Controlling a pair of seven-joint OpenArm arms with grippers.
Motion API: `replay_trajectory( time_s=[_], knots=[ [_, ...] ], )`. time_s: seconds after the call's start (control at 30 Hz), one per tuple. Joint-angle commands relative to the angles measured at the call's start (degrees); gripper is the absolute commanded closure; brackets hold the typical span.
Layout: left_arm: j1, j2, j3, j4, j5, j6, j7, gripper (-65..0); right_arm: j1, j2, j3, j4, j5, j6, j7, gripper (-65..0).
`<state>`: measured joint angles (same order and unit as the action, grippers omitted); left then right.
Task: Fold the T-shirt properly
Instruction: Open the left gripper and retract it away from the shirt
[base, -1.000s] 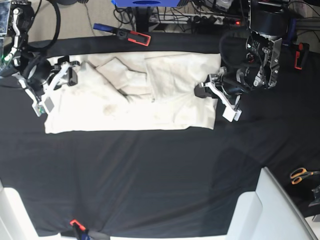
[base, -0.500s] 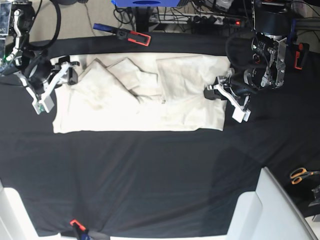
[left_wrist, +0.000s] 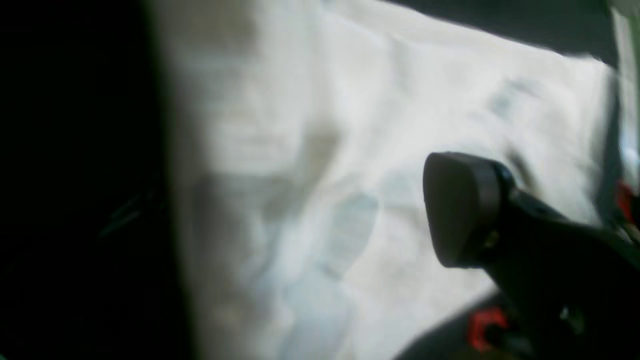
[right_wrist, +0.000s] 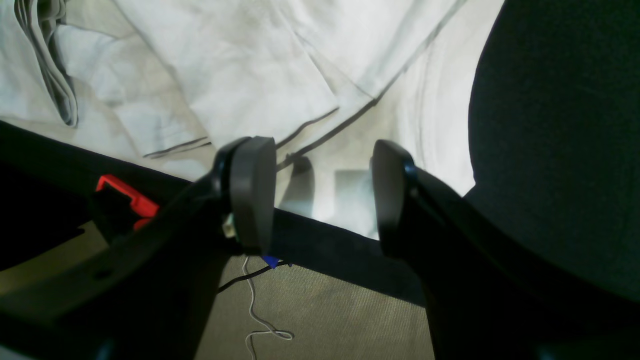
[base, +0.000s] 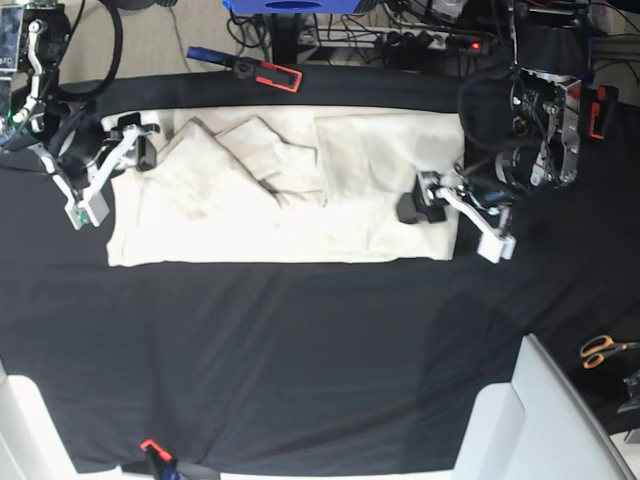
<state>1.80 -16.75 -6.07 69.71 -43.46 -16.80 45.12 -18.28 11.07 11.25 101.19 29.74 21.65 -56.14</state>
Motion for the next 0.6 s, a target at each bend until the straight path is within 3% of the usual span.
replay_trajectory(
  time_s=[0.0, 0.17, 0.33, 0.47, 0.57],
  knots=[
    [-0.18, -1.58, -0.48, 1.80, 0.87, 1.81, 0.55, -65.0, 0.39, 0.49, 0.32, 1.10, 0.81, 0.28, 0.89, -28.7],
    [-0.18, -3.95, -0.48, 7.08, 0.78, 9.19, 0.81, -65.0, 0.57, 0.49, 0.40, 1.10, 0.81, 0.28, 0.89, -28.7],
    [3.25, -4.83, -5.93, 14.11, 0.69, 9.63, 0.81, -65.0, 2.68, 0.49, 2.78, 1.45, 1.87, 0.37, 0.54, -29.1],
    [8.79, -4.83, -15.78, 22.81, 0.78, 9.63, 0.81, -65.0, 4.96, 0.49, 11.48, -1.63, 14.44, 4.33, -1.66, -31.4],
    [13.36, -4.92, -22.64, 27.21, 0.78, 9.63, 0.81, -65.0, 9.10, 0.93, 16.40, -9.54, 23.05, 5.47, -7.90, -43.8]
  ],
)
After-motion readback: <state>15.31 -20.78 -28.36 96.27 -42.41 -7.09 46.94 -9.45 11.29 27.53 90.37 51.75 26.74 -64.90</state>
